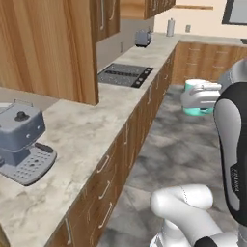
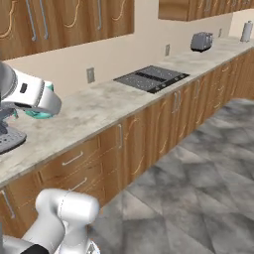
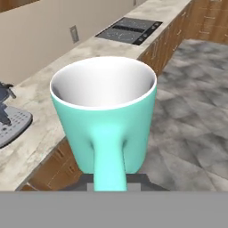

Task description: There is a tray on the dining counter. Grab the cup, mug, and pitcher and place them on the tray. The pitcher may be placed next to the tray if it cannot fit the tray.

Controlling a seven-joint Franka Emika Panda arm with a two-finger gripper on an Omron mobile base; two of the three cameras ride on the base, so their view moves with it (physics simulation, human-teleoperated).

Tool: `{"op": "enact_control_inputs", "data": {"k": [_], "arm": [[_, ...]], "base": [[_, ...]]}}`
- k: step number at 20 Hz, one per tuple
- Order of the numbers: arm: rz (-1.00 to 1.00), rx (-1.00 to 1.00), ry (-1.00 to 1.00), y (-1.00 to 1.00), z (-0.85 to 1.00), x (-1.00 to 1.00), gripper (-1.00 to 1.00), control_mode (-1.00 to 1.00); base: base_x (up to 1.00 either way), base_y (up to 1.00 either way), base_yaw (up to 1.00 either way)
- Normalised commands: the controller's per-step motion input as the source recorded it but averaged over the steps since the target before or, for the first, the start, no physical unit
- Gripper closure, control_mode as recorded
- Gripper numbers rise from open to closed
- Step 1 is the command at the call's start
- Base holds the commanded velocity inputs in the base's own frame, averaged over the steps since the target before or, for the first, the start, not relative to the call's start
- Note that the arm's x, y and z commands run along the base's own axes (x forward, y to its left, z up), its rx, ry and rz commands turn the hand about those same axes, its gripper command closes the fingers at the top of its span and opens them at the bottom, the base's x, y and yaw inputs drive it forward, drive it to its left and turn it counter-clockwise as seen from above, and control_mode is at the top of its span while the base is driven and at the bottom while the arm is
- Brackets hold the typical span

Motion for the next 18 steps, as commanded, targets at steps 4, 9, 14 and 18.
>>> {"op": "enact_control_inputs", "data": {"k": [4, 9, 14, 18], "arm": [[0.0, 0.0, 0.0, 0.0, 0.0, 0.0, 1.0, 1.0], [0.0, 0.0, 0.0, 0.0, 0.0, 0.0, 1.0, 1.0], [0.0, 0.0, 0.0, 0.0, 0.0, 0.0, 1.0, 1.0], [0.0, 0.0, 0.0, 0.0, 0.0, 0.0, 1.0, 1.0]], "base": [[0.38, 0.0, -0.75], [0.45, 0.0, -0.74], [0.78, 0.07, -0.71], [1.0, 0.25, -0.61]]}}
